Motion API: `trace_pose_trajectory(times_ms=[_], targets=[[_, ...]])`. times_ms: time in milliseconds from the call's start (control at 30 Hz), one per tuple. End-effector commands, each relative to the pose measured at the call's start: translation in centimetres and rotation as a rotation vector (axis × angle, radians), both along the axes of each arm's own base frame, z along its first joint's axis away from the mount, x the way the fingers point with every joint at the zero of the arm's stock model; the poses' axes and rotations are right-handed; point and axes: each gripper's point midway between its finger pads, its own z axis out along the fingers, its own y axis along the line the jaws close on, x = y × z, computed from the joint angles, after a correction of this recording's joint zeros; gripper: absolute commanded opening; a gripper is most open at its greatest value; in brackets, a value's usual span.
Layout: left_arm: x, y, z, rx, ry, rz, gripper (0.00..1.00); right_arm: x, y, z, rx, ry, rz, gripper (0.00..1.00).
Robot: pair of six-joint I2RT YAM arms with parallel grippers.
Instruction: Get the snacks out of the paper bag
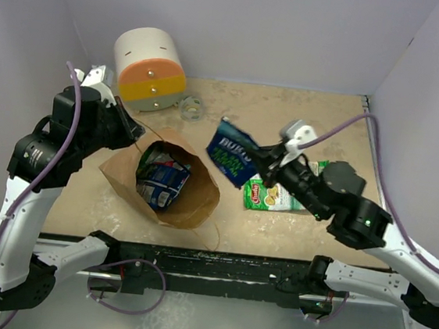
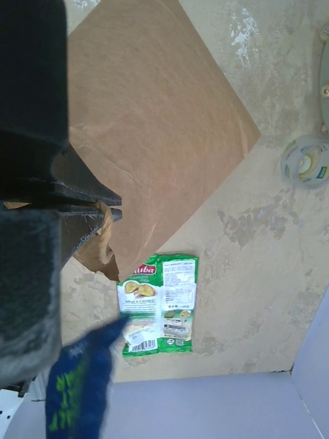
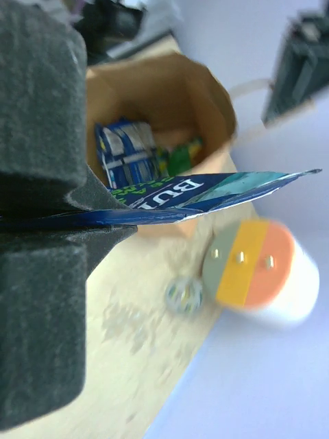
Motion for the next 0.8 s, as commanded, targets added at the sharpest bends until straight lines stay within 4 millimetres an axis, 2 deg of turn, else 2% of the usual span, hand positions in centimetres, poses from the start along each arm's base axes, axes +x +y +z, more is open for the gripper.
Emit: trace_pose_trajectory(times_ms=[0, 100, 167, 267, 433, 567, 667, 767], targets=[[-0.2, 0.2, 0.9, -0.021, -0.030, 0.015, 0.00, 4.6, -8.5, 1.3, 0.059, 0.079, -0.532, 0.00], [-0.4, 0.2, 1.1, -0.027, -0.033, 0.016, 0.00, 7.2, -10.7, -1.2, -0.023, 0.111, -0.713, 0.00], [-0.5, 0.2, 1.2, -0.036, -0.035, 0.017, 0.00, 9.3, -11.8, -3.9, -0.048, 0.200, -0.792, 0.00], [-0.7, 0.0, 1.3, -0.052, -0.046, 0.005, 0.00, 11.2, -12.0, -8.0, -0.056, 0.332, -0.820, 0.00], [-0.7, -0.4, 1.5, -0.065, -0.067, -0.019, 0.00, 11.3, -8.4, -12.2, 0.014, 0.480, -0.702, 0.00], [-0.4, -0.8, 1.6, -0.069, -0.073, -0.033, 0.00, 11.3, -7.3, -15.0, 0.118, 0.571, -0.673, 0.00], [-0.5, -1.0, 1.7, -0.073, -0.071, -0.046, 0.00, 11.8, -7.8, -17.2, 0.222, 0.573, -0.660, 0.00], [-0.6, -1.2, 1.8, -0.078, -0.074, -0.061, 0.00, 12.6, -10.0, -19.8, 0.362, 0.614, -0.678, 0.00]])
